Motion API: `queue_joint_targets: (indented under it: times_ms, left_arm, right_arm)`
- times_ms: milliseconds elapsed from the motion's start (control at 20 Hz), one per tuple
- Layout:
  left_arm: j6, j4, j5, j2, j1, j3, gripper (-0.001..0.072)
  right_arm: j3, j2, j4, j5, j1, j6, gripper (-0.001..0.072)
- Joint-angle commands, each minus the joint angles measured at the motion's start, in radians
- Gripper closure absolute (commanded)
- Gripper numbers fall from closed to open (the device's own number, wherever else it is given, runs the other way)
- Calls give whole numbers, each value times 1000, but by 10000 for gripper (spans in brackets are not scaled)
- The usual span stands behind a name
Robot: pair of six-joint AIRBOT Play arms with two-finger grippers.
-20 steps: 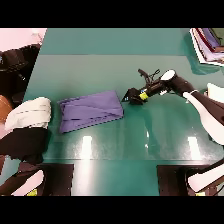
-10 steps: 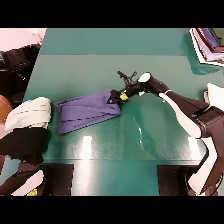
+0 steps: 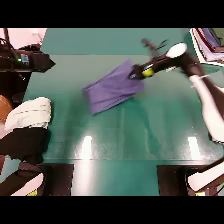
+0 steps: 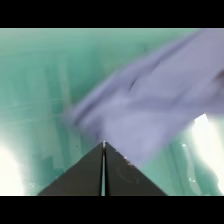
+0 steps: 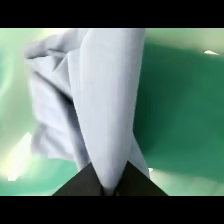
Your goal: Fold the shirts.
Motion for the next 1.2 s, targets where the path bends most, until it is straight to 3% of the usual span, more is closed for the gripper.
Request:
queue_joint_targets:
  times_ms: [0, 300, 450, 800, 1000, 1150]
  left_arm:
    - [-3, -10, 5, -1, -52, 0, 682]
    - [-10, -63, 42, -1, -52, 0, 683]
    - [-10, -92, 65, -1, -52, 0, 682]
    - [-10, -105, 70, -1, -52, 0, 682]
    - [-7, -105, 64, -1, -52, 0, 682]
    - [-5, -104, 60, -1, -52, 0, 682]
  right_arm:
    - [8, 146, -153, 56, -265, 33, 699]
    - [7, 215, -168, 64, -763, 48, 699]
    - [-10, 215, -166, 10, -909, 48, 699]
    - [62, 209, -116, -90, -966, 43, 700]
    - [210, 236, -153, -21, -976, 109, 700]
    - [195, 292, -203, 74, -1013, 137, 700]
